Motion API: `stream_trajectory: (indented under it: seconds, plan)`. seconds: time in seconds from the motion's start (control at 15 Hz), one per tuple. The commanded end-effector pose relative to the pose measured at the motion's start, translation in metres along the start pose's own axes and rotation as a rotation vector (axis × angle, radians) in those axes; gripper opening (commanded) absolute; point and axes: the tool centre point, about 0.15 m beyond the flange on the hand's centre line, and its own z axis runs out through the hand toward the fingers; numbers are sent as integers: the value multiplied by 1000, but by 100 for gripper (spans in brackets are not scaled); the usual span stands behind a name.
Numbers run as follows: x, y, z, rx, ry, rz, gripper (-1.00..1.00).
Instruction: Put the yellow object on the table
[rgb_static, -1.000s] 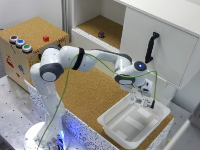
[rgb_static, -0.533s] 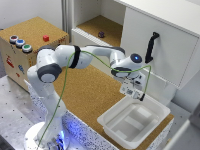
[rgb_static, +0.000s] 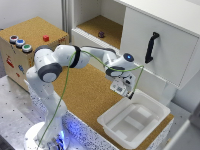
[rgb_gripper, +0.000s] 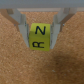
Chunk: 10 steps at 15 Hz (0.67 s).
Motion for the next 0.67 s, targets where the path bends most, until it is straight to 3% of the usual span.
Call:
stream_trajectory:
  seconds: [0.0,0.4,0.47,0.6]
  plan:
    - [8,-50,38,-180,27,59,-100]
    - [15,-56,62,-210,55,134,-100]
    - [18,-58,56,-246,79,108,100]
    - [20,-56,38,-245,121,98,100]
